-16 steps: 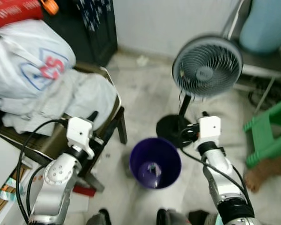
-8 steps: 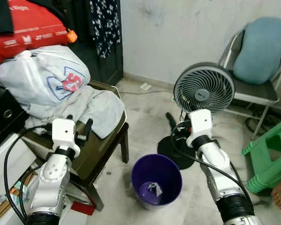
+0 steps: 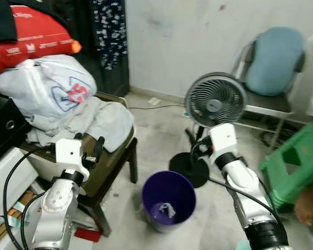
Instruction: Clean up the room
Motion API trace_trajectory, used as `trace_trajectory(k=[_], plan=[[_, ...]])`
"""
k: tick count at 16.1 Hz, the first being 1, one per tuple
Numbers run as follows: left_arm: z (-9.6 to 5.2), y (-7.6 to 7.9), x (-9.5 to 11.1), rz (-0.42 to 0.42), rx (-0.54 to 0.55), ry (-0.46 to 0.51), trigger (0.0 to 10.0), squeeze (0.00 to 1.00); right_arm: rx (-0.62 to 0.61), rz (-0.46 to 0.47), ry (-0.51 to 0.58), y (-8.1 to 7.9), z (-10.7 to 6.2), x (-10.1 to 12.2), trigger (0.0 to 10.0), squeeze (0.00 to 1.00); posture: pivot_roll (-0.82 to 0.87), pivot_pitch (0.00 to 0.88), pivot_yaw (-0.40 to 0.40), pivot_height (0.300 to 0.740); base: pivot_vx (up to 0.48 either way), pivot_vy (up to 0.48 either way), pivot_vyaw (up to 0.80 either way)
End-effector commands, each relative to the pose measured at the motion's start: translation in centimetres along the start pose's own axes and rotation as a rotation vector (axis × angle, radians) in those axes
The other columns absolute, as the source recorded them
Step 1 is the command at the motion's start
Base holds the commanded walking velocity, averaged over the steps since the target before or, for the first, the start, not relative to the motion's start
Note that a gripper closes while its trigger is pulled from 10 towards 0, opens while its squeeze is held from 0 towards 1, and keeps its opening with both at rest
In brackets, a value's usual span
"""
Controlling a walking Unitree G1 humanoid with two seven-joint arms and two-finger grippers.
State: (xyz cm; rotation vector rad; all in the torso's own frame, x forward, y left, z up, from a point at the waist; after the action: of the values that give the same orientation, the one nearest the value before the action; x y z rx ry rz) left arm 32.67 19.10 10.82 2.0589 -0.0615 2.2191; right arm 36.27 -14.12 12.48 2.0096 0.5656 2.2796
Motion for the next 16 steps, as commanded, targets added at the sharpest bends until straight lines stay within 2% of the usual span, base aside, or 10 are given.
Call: trace_trajectory(k=[1, 4, 7, 9, 12, 14, 16], plan=[[-0.3, -0.1, 1.7, -0.026, 0.000, 0.051, 10.0, 0.00, -0.069, 0.020, 0.010, 0.9, -0.3, 0.3, 10.0, 0.00, -0.09, 0.000, -0.035, 0.740, 0.000, 0.000, 0.00], [-0.4, 0.7, 2.9, -0.014, -0.034, 0.097, 10.0, 0.00, -0.136, 0.067, -0.010, 1.3, -0.5, 0.0, 10.0, 0.00, -0.11, 0.000, -0.040, 0.740, 0.000, 0.000, 0.00], [-0.1, 2.2, 2.3, -0.022, -0.086, 0.075, 10.0, 0.00, -0.158, 0.046, -0.015, 1.9, -0.3, -0.1, 10.0, 0.00, -0.13, 0.000, -0.026, 0.740, 0.000, 0.000, 0.00], [0.3, 2.3, 2.1, -0.017, -0.090, 0.053, 10.0, 0.00, -0.232, 0.055, -0.068, 2.9, -0.5, -0.8, 10.0, 0.00, -0.14, 0.000, -0.018, 0.740, 0.000, 0.000, 0.00], [0.0, 2.5, 1.5, -0.018, -0.087, 0.034, 10.0, 0.00, -0.204, 0.067, -0.061, 2.3, -1.0, -0.6, 10.0, 0.00, -0.14, 0.000, -0.025, 0.740, 0.000, 0.000, 0.00], [-0.5, 2.3, 1.5, -0.026, -0.073, 0.033, 10.0, 0.00, -0.204, 0.041, -0.049, 2.3, -1.4, -0.3, 10.0, 0.00, -0.14, 0.000, -0.035, 0.740, 0.000, 0.000, 0.00], [-1.0, 2.6, 1.5, -0.026, -0.078, 0.031, 10.0, 0.00, -0.205, 0.038, -0.063, 2.2, -1.6, -0.4, 10.0, 0.00, -0.13, 0.020, -0.049, 0.740, 0.000, 0.000, 0.72]])
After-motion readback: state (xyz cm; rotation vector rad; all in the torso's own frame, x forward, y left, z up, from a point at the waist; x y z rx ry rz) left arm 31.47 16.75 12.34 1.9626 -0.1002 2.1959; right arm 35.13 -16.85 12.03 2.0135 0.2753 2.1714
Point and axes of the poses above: a point about 5 cm out from each wrist's last joint towards the gripper, its own z axis pointing out of the wrist towards the gripper, its own x axis along the axis of the wrist's last joint, y = z × x, the point moved 5 cm from there along z, pointing out of the wrist towards the gripper, and after that the axes turned 5 degrees about -z, right-handed, at the moved point
